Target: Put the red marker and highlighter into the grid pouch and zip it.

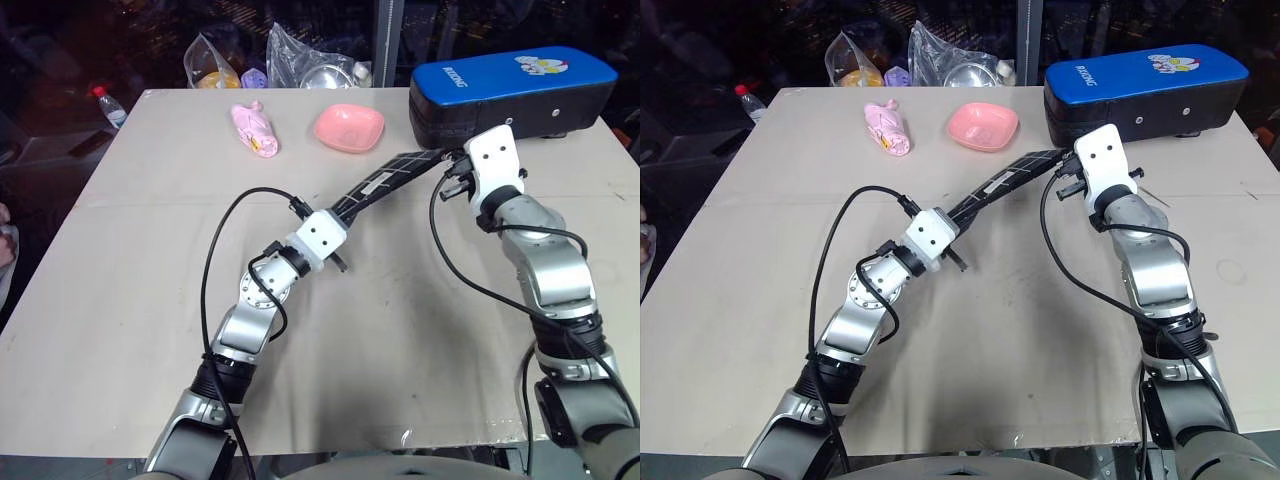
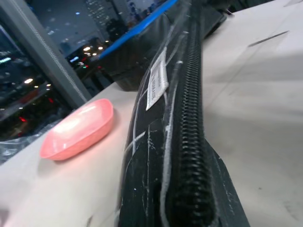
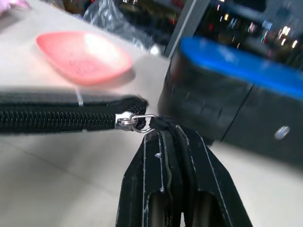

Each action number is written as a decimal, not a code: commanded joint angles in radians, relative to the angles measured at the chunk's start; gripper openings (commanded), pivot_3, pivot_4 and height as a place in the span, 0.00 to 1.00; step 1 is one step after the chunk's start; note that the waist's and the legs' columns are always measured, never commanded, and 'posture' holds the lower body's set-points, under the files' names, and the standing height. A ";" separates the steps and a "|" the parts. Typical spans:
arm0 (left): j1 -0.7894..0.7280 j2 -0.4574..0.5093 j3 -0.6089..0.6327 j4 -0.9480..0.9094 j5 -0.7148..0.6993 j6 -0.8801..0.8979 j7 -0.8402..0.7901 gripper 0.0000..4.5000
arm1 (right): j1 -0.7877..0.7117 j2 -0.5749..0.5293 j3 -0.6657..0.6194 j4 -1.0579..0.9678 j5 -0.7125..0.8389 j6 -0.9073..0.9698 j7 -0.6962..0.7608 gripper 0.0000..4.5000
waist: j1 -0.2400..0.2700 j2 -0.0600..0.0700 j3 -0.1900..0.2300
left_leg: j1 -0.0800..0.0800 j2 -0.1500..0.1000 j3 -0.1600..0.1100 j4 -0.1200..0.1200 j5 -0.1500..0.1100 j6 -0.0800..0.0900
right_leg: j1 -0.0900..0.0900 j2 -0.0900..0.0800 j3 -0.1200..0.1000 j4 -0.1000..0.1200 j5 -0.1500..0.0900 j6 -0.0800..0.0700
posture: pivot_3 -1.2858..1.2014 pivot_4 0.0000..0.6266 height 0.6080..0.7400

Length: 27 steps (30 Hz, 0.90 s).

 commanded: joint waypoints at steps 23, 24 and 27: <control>0.465 0.251 0.265 -0.279 -0.435 0.268 -0.308 0.99 | 0.208 -0.304 -0.210 0.573 0.354 -0.656 0.941 0.93 | 0.002 0.001 0.001 | 0.001 0.005 0.003 0.001 -0.001 0.001 | 0.000 0.002 0.003 -0.003 0.000 -0.001 | 0.52 0.24 1.00; 0.489 0.253 0.279 -0.281 -0.435 0.270 -0.303 0.99 | 0.207 -0.310 -0.211 0.617 0.348 -0.681 0.962 0.93 | 0.001 0.001 0.001 | 0.001 0.005 0.003 0.001 -0.001 0.001 | 0.000 0.001 0.003 -0.003 0.000 -0.001 | 0.52 0.24 1.00; 0.551 0.269 0.307 -0.271 -0.435 0.255 -0.324 0.99 | 0.206 -0.315 -0.232 0.732 0.358 -0.765 1.037 0.93 | 0.003 0.001 0.000 | 0.002 0.006 0.003 0.000 -0.001 0.001 | 0.001 0.000 0.004 -0.004 0.000 -0.002 | 0.52 0.24 1.00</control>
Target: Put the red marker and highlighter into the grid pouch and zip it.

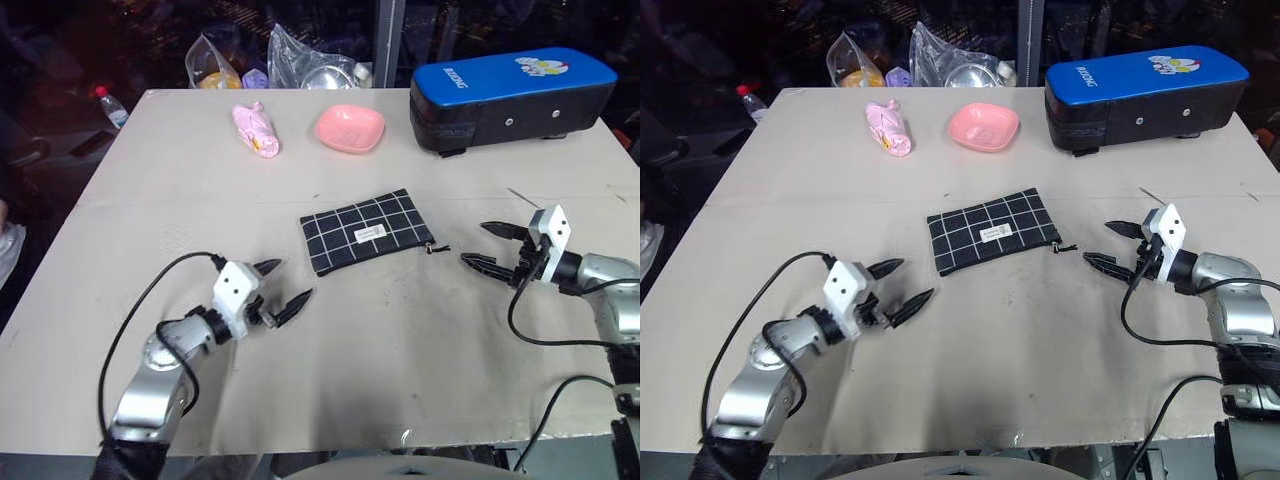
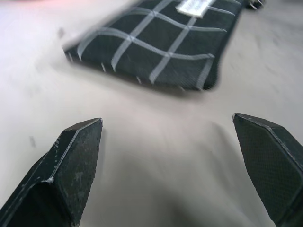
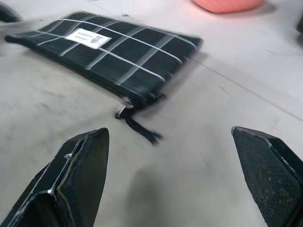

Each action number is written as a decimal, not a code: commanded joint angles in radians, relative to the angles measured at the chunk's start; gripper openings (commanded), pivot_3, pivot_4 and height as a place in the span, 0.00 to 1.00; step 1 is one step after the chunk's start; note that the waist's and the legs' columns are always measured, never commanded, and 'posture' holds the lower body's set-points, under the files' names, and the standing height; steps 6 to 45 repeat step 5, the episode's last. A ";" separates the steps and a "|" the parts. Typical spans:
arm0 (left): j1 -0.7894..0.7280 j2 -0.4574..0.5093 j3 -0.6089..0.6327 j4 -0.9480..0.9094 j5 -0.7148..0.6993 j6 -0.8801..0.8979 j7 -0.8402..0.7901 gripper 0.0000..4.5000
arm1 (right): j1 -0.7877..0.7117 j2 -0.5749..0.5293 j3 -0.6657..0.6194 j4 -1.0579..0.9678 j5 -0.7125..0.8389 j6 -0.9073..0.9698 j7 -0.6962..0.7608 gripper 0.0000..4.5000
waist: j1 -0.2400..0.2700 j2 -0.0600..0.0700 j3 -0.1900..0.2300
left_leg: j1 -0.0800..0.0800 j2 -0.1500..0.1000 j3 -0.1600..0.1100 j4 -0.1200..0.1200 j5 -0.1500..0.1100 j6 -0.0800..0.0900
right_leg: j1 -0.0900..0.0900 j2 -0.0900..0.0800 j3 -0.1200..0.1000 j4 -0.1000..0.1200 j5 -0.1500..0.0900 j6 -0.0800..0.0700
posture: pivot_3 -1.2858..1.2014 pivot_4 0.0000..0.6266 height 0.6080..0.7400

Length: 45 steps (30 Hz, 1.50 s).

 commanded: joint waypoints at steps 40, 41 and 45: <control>0.069 0.030 0.039 -0.036 -0.016 -0.006 -0.041 0.99 | -0.022 -0.033 -0.050 0.195 0.027 -0.149 0.185 0.93 | 0.000 0.001 0.000 | 0.000 0.000 0.000 0.000 0.000 0.000 | 0.000 -0.001 0.000 0.000 0.000 -0.001 | 0.52 0.24 1.00; 0.069 0.030 0.039 -0.036 -0.016 -0.006 -0.041 0.99 | -0.022 -0.033 -0.050 0.195 0.027 -0.149 0.185 0.93 | 0.000 0.001 0.000 | 0.000 0.000 0.000 0.000 0.000 0.000 | 0.000 -0.001 0.000 0.000 0.000 -0.001 | 0.52 0.24 1.00; 0.069 0.030 0.039 -0.036 -0.016 -0.006 -0.041 0.99 | -0.022 -0.033 -0.050 0.195 0.027 -0.149 0.185 0.93 | 0.000 0.001 0.000 | 0.000 0.000 0.000 0.000 0.000 0.000 | 0.000 -0.001 0.000 0.000 0.000 -0.001 | 0.52 0.24 1.00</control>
